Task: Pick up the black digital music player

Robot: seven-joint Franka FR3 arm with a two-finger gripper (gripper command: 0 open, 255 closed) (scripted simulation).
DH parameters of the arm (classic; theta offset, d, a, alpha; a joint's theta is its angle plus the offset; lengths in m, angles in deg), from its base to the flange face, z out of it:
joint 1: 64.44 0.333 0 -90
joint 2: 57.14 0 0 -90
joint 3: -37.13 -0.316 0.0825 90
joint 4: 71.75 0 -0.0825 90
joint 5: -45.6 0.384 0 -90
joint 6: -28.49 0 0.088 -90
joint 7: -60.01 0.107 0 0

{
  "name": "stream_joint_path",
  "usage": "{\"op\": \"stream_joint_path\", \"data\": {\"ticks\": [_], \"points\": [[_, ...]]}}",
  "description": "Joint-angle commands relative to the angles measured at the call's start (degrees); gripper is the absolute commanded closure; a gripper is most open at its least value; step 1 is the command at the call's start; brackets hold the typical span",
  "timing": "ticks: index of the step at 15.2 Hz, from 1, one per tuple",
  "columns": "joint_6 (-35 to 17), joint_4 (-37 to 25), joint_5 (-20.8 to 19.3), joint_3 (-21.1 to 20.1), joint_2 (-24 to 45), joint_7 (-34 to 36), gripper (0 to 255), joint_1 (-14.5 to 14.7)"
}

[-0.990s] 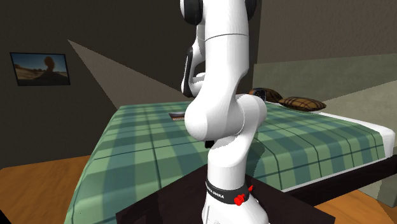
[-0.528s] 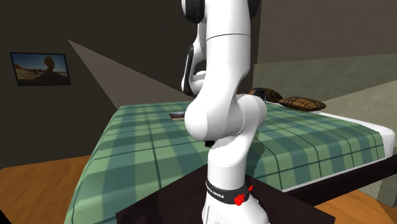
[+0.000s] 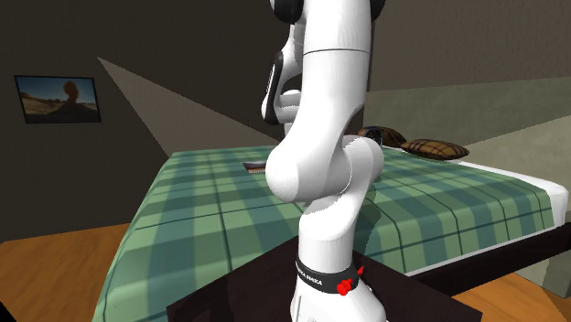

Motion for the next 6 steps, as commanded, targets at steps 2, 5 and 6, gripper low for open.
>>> {"op": "stream_joint_path", "data": {"ticks": [2, 5, 6], "points": [[2.48, -1.08, -0.55, -0.16, -1.49, 0.46, 255, 0.09], [4.25, -1.74, -1.01, -0.28, -2.69, 0.75, 255, 0.1], [4.25, -1.75, -1.0, -0.28, -2.68, 0.75, 255, 0.1]]}}
